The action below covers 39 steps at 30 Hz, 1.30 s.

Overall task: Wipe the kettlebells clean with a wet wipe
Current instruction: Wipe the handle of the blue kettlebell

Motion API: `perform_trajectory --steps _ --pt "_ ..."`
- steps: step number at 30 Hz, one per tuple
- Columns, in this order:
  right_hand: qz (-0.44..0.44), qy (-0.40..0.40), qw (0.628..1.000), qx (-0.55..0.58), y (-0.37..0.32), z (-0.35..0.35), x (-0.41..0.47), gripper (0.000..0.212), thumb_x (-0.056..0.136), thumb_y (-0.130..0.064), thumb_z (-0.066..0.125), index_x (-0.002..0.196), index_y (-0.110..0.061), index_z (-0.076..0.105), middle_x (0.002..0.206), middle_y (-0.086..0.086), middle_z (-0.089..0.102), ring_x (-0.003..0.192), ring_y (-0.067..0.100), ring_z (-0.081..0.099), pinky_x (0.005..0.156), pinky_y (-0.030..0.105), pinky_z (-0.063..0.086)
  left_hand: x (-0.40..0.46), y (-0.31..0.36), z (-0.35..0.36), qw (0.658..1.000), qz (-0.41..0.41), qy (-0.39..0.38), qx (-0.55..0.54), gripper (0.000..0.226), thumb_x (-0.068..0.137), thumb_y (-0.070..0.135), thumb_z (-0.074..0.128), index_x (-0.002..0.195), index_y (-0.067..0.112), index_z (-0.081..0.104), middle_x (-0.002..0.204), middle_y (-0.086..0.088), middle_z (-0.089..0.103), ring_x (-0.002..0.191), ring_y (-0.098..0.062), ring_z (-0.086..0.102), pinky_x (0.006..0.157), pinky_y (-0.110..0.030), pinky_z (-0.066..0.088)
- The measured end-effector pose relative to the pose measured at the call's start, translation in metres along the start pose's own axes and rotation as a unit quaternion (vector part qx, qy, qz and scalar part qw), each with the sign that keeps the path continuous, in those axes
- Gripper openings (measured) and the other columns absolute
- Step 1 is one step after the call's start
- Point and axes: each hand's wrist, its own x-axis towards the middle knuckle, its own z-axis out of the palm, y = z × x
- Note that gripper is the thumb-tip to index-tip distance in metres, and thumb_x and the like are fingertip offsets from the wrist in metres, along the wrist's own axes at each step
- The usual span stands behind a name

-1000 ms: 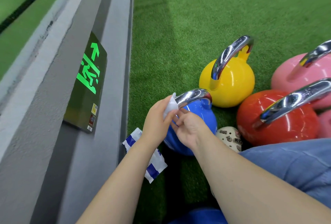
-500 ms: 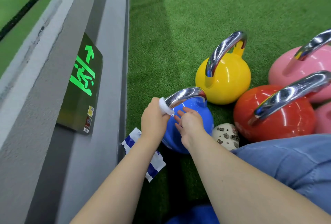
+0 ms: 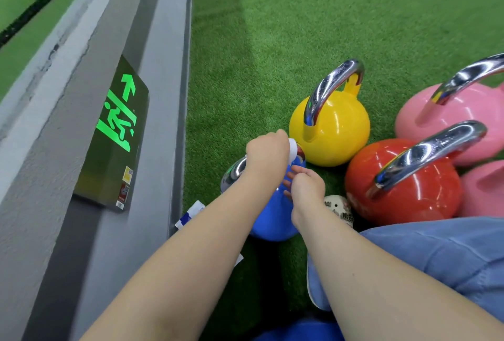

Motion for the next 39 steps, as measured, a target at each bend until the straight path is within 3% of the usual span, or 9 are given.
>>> perform_trajectory --steps 5,12,16,21,25,28,33,35,39 --pt "-0.142 -0.001 0.986 -0.082 -0.01 0.006 -0.001 0.033 0.078 0.008 0.039 0.08 -0.02 0.055 0.089 0.002 0.06 0.084 0.018 0.054 0.073 0.027 0.042 -0.021 -0.032 0.014 0.996 -0.028 0.037 -0.083 0.025 0.085 0.03 0.057 0.099 0.015 0.043 0.096 -0.004 0.059 0.091 -0.03 0.061 0.062 -0.032 0.034" --pt "-0.201 -0.006 0.958 -0.204 -0.018 0.012 -0.002 0.034 0.076 0.004 0.039 0.068 -0.028 0.049 0.1 0.006 0.058 0.081 0.022 0.053 0.071 0.029 0.042 -0.049 -0.058 0.043 0.955 -0.136 0.055 -0.256 0.02 0.082 0.017 0.054 0.082 0.013 0.034 0.071 0.001 0.043 0.067 -0.027 0.044 0.058 -0.032 0.032" --pt "-0.234 -0.063 0.871 -0.427 -0.063 0.021 0.013 0.017 0.086 -0.006 0.044 0.09 -0.015 0.058 0.106 0.009 0.06 0.092 0.027 0.055 0.077 0.032 0.045 -0.04 -0.058 0.031 0.978 -0.102 0.018 -0.179 0.019 0.084 0.017 0.051 0.083 0.013 0.033 0.072 0.0 0.046 0.067 -0.027 0.042 0.056 -0.031 0.028" --pt "-0.164 -0.192 0.718 -0.649 -0.128 0.022 0.014 0.036 0.092 -0.003 0.042 0.127 -0.004 0.051 0.108 0.011 0.051 0.091 0.023 0.053 0.074 0.03 0.047 -0.011 -0.057 0.007 0.986 -0.001 -0.095 -0.14 0.021 0.083 0.027 0.057 0.096 0.012 0.049 0.097 -0.009 0.062 0.088 -0.031 0.057 0.065 -0.03 0.037" --pt "-0.097 -0.267 0.704 -0.651 -0.157 0.035 0.007 0.033 0.097 -0.008 0.038 0.128 -0.012 0.049 0.103 0.004 0.052 0.093 0.021 0.054 0.083 0.036 0.044 0.02 -0.058 -0.003 0.94 0.069 -0.254 -0.217 0.028 0.08 0.037 0.066 0.079 0.012 0.054 0.08 -0.007 0.056 0.072 -0.023 0.049 0.057 -0.029 0.036" --pt "-0.085 -0.318 0.633 -0.7 -0.163 0.059 0.002 0.033 0.098 -0.009 0.036 0.128 -0.013 0.049 0.111 0.007 0.057 0.1 0.023 0.058 0.087 0.038 0.045 0.033 -0.056 -0.004 0.896 0.04 -0.333 -0.291 0.031 0.078 0.04 0.068 0.085 0.01 0.061 0.078 -0.004 0.057 0.068 -0.02 0.05 0.06 -0.026 0.039" --pt "-0.251 -0.291 0.577 -0.721 -0.159 0.064 0.012 0.034 0.097 -0.009 0.04 0.128 -0.008 0.054 0.126 0.009 0.059 0.105 0.023 0.06 0.073 0.025 0.047 0.049 -0.052 0.003 0.773 -0.004 -0.472 -0.423 0.021 0.08 0.026 0.069 0.069 0.011 0.058 0.064 -0.006 0.058 0.056 -0.018 0.054 0.056 -0.024 0.044" --pt "-0.32 -0.267 0.621 -0.664 -0.144 0.047 0.03 0.03 0.096 -0.008 0.04 0.12 -0.008 0.059 0.115 0.008 0.063 0.095 0.02 0.061 0.072 0.018 0.046 0.056 -0.046 0.002 0.762 -0.024 -0.489 -0.424 0.023 0.085 0.024 0.065 0.066 0.012 0.059 0.06 -0.004 0.058 0.052 -0.015 0.054 0.053 -0.022 0.045" --pt "-0.256 -0.291 0.823 -0.416 -0.106 0.009 0.063 0.022 0.096 -0.01 0.041 0.102 -0.012 0.062 0.098 0.003 0.064 0.086 0.014 0.059 0.073 0.011 0.047 0.066 -0.026 -0.006 0.781 -0.012 -0.504 -0.37 0.025 0.093 0.03 0.052 0.073 0.016 0.052 0.054 0.003 0.057 0.053 -0.013 0.046 0.055 -0.024 0.039"
